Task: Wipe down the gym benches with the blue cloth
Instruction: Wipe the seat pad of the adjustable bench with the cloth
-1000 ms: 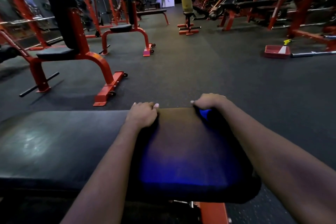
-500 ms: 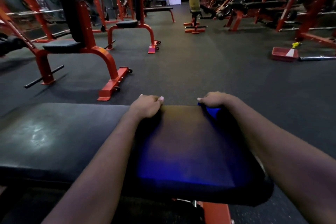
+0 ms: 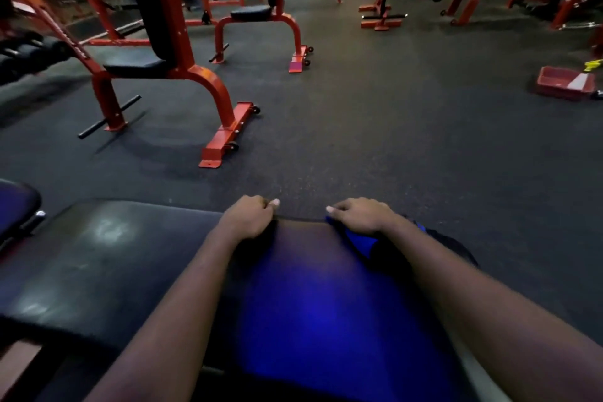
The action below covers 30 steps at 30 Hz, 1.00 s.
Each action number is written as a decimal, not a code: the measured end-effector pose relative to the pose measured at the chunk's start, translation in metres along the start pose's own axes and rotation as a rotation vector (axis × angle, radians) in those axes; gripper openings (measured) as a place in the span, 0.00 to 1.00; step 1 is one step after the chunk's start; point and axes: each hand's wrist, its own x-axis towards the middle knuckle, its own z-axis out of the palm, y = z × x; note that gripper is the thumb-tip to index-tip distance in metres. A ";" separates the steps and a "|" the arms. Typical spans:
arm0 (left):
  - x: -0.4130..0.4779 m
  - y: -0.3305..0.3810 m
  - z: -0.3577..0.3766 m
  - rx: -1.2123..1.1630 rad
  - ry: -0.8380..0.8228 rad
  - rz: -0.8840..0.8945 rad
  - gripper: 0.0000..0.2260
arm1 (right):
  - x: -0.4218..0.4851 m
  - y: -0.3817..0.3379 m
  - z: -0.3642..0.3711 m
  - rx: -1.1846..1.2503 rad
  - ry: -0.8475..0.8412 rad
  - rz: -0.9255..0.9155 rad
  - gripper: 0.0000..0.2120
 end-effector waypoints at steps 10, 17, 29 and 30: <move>-0.043 -0.065 -0.001 -0.145 0.610 -0.320 0.13 | 0.037 -0.083 0.014 -0.028 -0.002 -0.207 0.22; -0.082 -0.119 -0.015 -0.177 0.864 -0.597 0.14 | 0.051 -0.111 0.022 -0.056 0.029 -0.148 0.22; -0.119 -0.182 -0.016 -0.239 0.853 -1.038 0.19 | 0.092 -0.205 0.036 -0.021 0.060 -0.215 0.25; -0.118 -0.186 -0.016 -0.245 0.851 -1.068 0.20 | 0.097 -0.214 0.034 0.010 0.022 -0.230 0.26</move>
